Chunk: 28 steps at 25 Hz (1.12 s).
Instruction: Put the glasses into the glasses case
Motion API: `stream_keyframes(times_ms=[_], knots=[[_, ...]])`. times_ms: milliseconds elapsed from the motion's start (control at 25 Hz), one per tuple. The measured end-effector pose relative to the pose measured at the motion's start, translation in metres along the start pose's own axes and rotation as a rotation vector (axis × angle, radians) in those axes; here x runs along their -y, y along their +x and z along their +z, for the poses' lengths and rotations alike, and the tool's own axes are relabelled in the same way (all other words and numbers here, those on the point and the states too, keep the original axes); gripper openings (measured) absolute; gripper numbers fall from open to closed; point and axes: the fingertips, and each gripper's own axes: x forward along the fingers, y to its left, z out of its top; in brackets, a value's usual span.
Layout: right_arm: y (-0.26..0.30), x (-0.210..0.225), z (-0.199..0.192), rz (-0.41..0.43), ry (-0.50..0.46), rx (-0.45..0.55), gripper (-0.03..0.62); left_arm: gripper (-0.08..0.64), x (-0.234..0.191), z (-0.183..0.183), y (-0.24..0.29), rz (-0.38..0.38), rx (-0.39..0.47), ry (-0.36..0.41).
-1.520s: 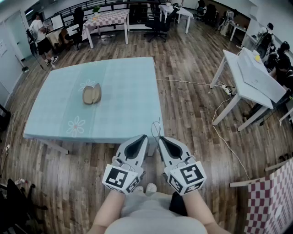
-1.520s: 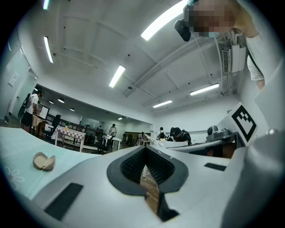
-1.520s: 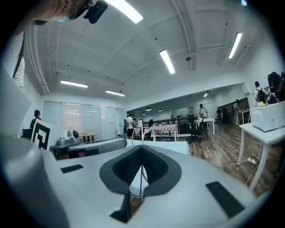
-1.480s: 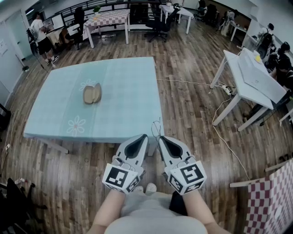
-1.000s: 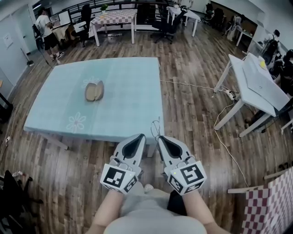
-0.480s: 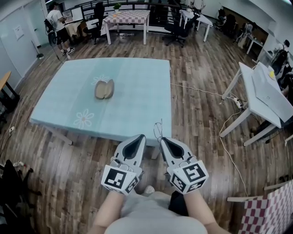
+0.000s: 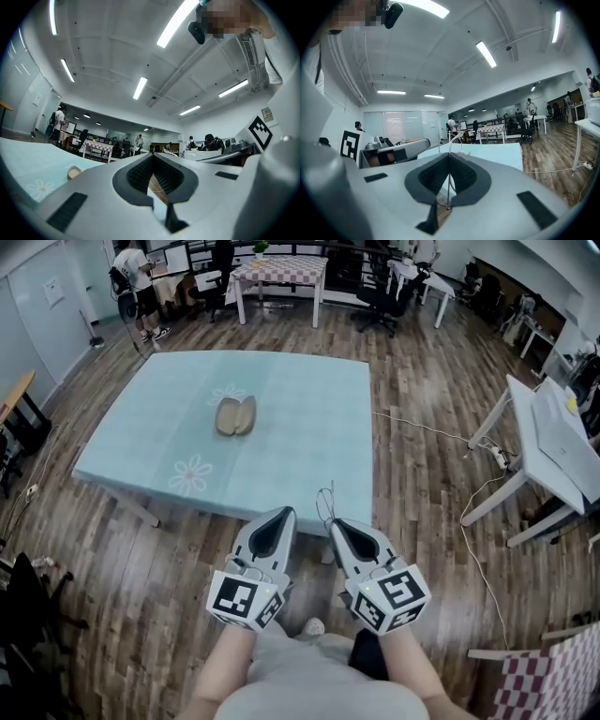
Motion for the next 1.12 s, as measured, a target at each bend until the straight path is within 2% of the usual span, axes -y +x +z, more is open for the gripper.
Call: stream_keyframes(times_ms=[360, 520, 1120], knots=[[0.034, -0.032, 0.0, 0.045, -0.003, -0.003, 0.011, 0.008, -0.041, 0.004, -0.018, 0.033, -0.013, 0.012], [0.046, -0.04, 0.002, 0.046, 0.029, 0.01, 0.011, 0.008, -0.061, 0.008, -0.021, 0.042, -0.01, 0.012], [0.119, -0.063, 0.012, 0.029, 0.045, 0.001, 0.011, 0.008, -0.138, 0.015, -0.014, 0.017, -0.021, -0.001]])
